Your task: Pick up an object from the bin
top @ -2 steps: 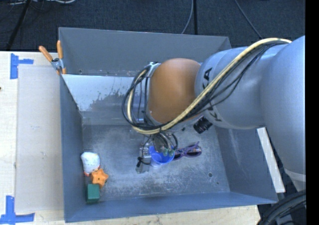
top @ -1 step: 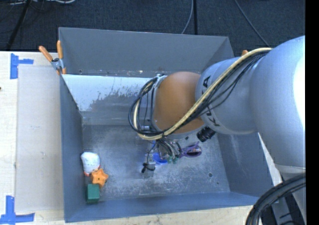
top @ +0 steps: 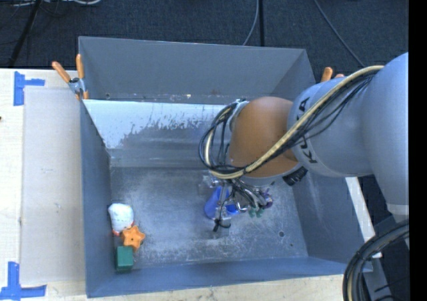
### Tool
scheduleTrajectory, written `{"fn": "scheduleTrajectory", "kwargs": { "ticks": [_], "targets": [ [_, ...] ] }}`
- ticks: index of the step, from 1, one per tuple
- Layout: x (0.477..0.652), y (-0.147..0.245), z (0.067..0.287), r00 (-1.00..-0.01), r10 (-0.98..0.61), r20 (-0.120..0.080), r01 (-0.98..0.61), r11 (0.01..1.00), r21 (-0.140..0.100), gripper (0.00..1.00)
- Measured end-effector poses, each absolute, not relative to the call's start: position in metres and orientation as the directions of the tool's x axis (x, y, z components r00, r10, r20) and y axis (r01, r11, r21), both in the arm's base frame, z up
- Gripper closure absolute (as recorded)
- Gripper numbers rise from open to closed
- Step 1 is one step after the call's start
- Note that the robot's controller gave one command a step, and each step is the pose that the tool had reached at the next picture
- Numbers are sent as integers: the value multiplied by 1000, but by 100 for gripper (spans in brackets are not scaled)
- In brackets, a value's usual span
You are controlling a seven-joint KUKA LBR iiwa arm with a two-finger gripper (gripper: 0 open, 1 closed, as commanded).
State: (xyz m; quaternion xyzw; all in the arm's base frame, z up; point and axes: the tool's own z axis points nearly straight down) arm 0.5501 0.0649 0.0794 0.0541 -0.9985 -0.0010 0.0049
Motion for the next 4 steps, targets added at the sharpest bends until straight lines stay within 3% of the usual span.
{"fn": "scheduleTrajectory", "kwargs": {
  "ticks": [1,2,3,4],
  "targets": [
    [582,42,81,-998,-64,2,-64,998,-2,0],
    [591,35,74,-994,-109,6,-109,994,2,0],
    [601,4,71,-979,-202,3,-202,979,1,0],
    [619,-37,83,-975,-224,5,-224,975,4,100]
  ]
}}
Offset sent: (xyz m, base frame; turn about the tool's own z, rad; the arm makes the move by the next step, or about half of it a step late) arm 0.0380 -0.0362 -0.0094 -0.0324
